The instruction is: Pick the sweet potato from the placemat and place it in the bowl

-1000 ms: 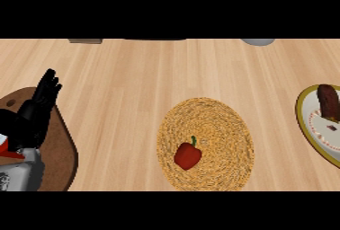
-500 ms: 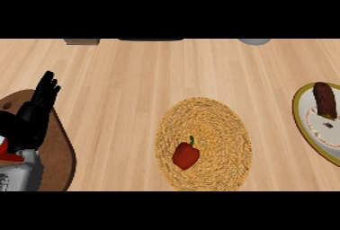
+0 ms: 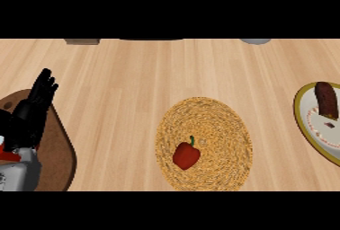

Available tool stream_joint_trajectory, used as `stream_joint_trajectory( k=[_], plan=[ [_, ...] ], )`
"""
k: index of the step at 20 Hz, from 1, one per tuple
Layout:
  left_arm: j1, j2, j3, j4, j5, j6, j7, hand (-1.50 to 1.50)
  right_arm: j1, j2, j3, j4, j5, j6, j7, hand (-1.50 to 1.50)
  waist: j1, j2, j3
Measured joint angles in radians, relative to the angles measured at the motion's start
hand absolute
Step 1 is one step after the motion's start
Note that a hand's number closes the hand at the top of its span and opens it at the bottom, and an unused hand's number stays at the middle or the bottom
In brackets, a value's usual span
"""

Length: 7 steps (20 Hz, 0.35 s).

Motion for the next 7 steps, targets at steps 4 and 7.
stream_joint_trajectory(
  k=[4, 7],
  plan=[
    [0.011, -0.015, -0.007, -0.005, -0.006, 0.010, -0.004, 0.00, 0.037, -0.045, -0.024, 0.023, -0.042, 0.067, 0.033, -1.50, -0.006, -0.003, 0.002],
    [0.015, -0.020, -0.014, -0.026, -0.009, 0.014, 0.011, 0.00, 0.057, -0.054, -0.038, 0.024, -0.069, 0.088, 0.046, -1.50, -0.005, -0.005, 0.003]
  ],
)
